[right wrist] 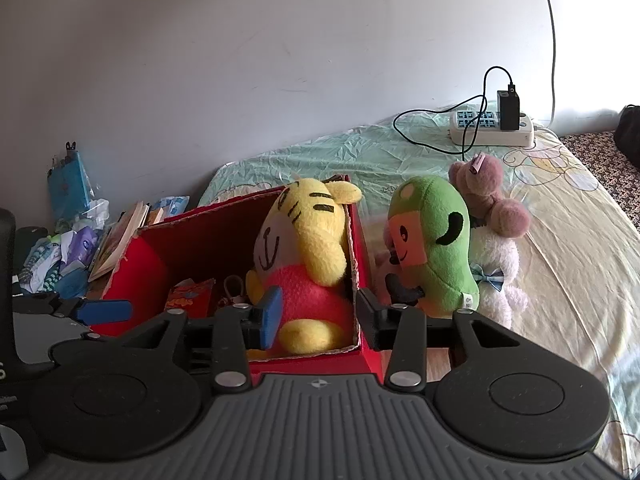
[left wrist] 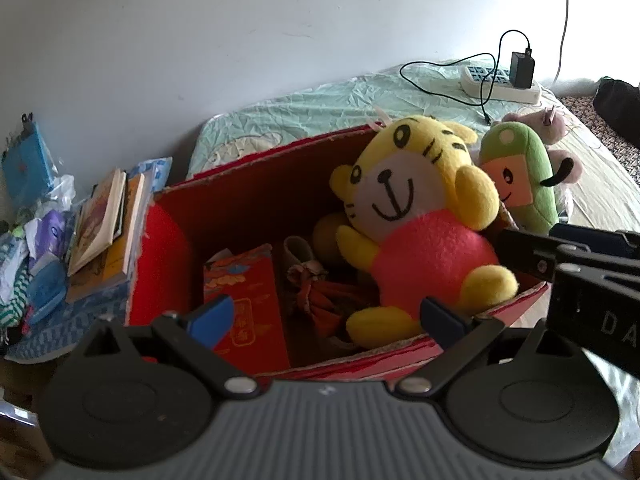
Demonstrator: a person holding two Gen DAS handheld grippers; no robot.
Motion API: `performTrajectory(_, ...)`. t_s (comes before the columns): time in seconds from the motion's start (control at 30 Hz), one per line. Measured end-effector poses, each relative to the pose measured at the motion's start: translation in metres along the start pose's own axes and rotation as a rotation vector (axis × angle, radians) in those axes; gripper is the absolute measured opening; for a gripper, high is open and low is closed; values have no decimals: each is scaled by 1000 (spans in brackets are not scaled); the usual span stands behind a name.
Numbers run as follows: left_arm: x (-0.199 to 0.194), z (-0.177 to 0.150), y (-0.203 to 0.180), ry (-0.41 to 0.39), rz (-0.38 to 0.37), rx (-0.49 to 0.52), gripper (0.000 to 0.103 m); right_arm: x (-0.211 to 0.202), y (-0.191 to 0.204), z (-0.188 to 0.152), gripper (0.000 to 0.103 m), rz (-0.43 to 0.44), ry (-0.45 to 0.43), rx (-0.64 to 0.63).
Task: Organize objects
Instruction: 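Withdraw the right gripper and move it toward the green plush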
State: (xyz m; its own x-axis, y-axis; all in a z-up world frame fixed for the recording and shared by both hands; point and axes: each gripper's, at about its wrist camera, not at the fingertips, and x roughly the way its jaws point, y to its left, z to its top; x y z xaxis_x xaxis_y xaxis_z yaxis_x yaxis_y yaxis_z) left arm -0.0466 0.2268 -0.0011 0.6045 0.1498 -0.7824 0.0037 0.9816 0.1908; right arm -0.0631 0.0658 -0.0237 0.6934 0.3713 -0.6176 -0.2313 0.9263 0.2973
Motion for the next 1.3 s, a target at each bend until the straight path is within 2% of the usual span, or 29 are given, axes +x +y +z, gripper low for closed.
performTrajectory(0.6,-8,4,-21,-1,55,4,100,-8,-18,7,44,64,0,-24)
performTrajectory(0.97,-17,12,-49,11,119,-44,100,-10,-49,21,44,139,24,-55)
performTrajectory(1.3,-26,13,-85,13,156,-47,100,-13,-87,25,44,191,51,-58)
